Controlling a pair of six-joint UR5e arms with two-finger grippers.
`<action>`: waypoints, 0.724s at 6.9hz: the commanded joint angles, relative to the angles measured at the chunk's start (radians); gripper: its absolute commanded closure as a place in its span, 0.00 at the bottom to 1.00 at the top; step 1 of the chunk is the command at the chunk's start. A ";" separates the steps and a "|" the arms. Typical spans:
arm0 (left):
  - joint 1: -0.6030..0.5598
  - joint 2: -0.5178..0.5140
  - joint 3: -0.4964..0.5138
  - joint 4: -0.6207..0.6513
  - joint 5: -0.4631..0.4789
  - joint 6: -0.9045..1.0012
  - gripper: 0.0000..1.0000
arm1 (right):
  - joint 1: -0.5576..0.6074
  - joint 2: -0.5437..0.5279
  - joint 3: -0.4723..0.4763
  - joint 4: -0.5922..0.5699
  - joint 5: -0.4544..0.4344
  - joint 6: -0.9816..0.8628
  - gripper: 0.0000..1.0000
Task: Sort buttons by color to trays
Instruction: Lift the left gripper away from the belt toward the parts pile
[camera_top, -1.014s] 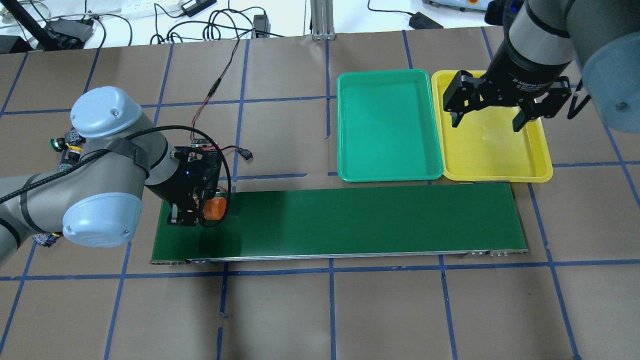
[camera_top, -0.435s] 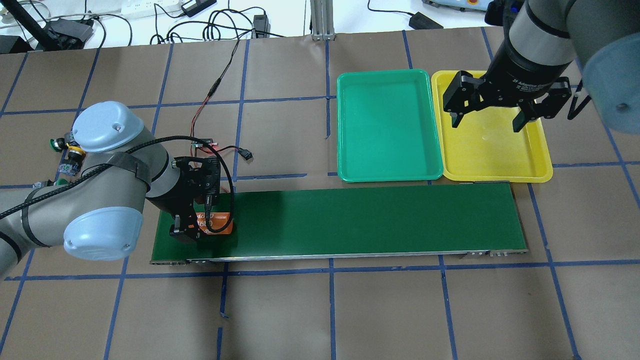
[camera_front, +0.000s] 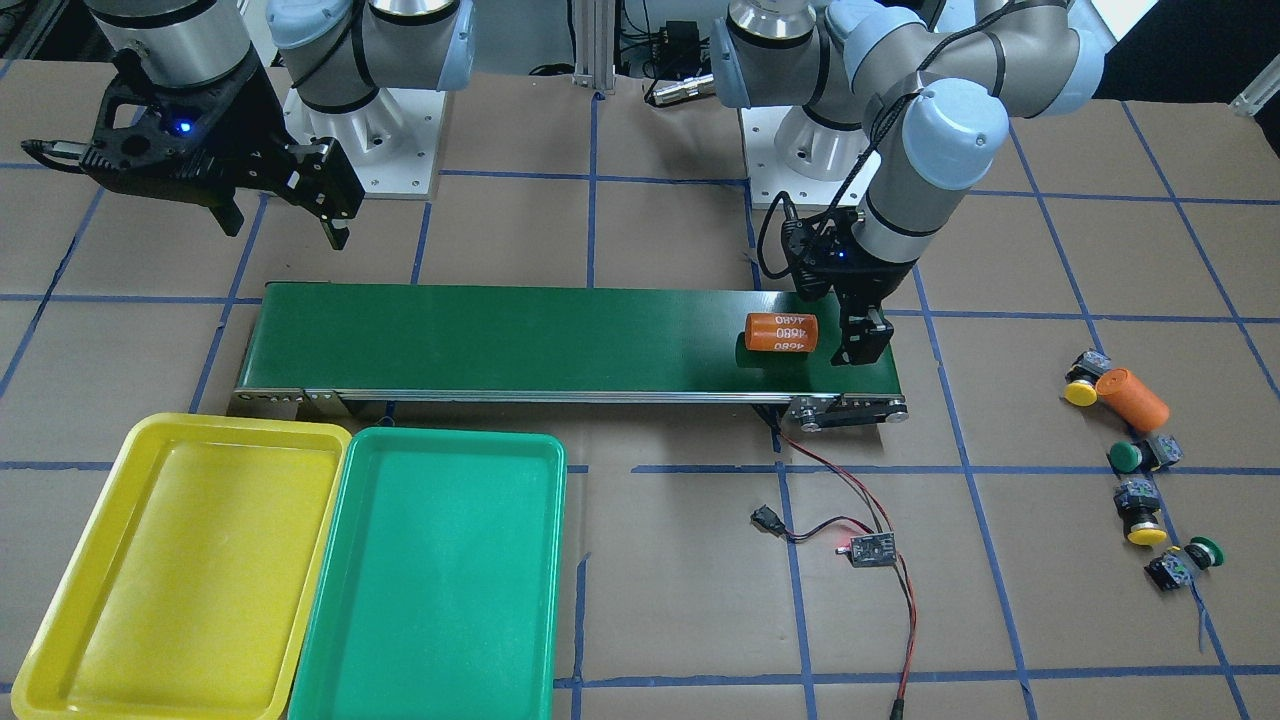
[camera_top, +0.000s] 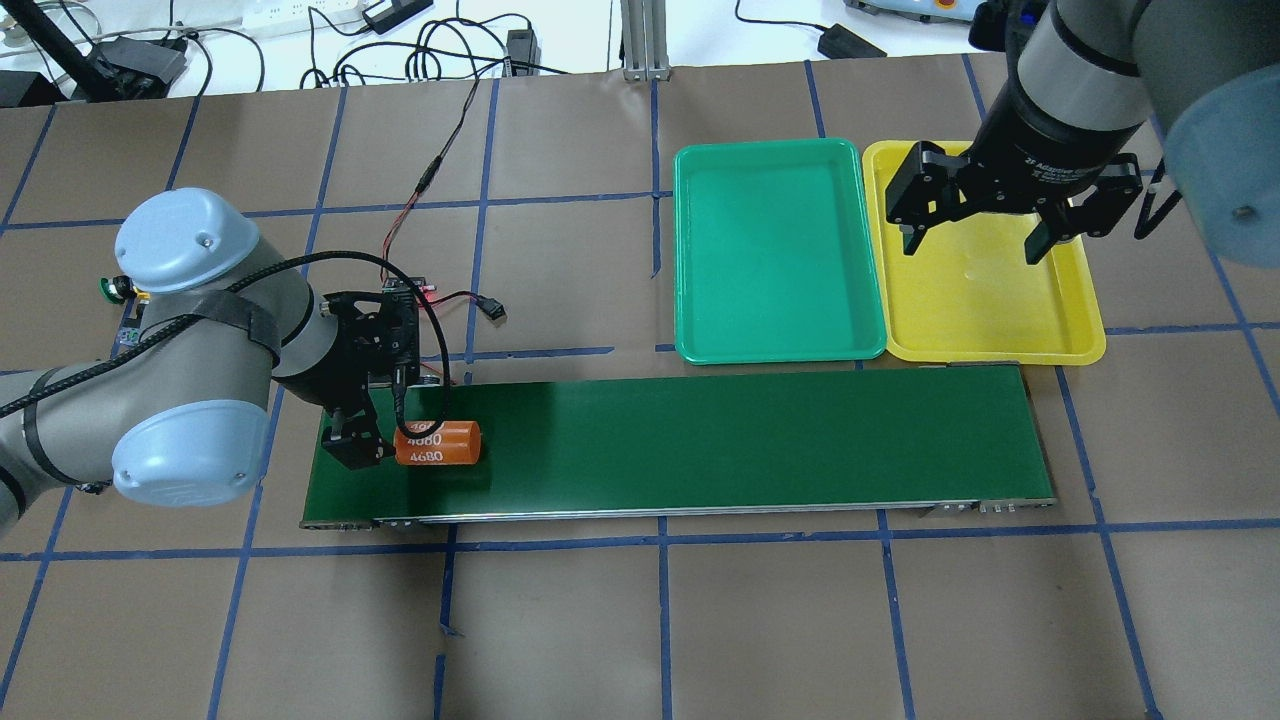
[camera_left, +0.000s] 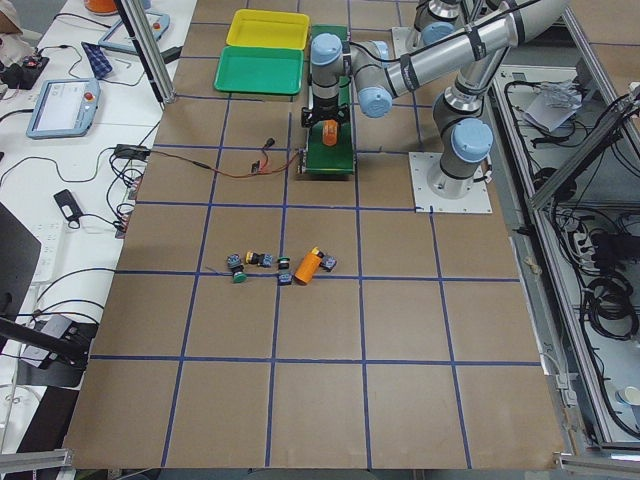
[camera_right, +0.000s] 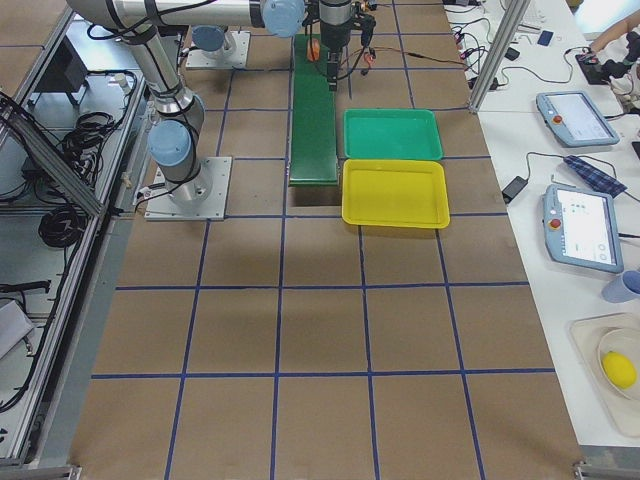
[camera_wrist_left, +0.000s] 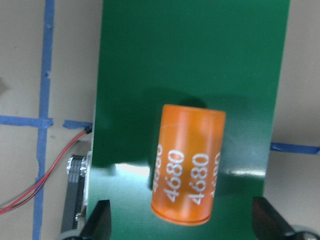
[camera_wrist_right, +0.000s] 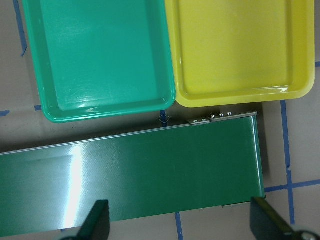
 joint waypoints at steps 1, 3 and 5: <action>0.226 -0.021 0.013 0.055 -0.014 0.025 0.00 | 0.001 0.000 0.000 0.000 0.001 0.000 0.00; 0.368 -0.049 0.053 0.056 -0.044 0.232 0.00 | 0.000 0.000 0.000 0.000 -0.001 -0.001 0.00; 0.529 -0.145 0.143 0.038 -0.081 0.315 0.00 | 0.000 0.000 0.000 0.000 -0.001 -0.001 0.00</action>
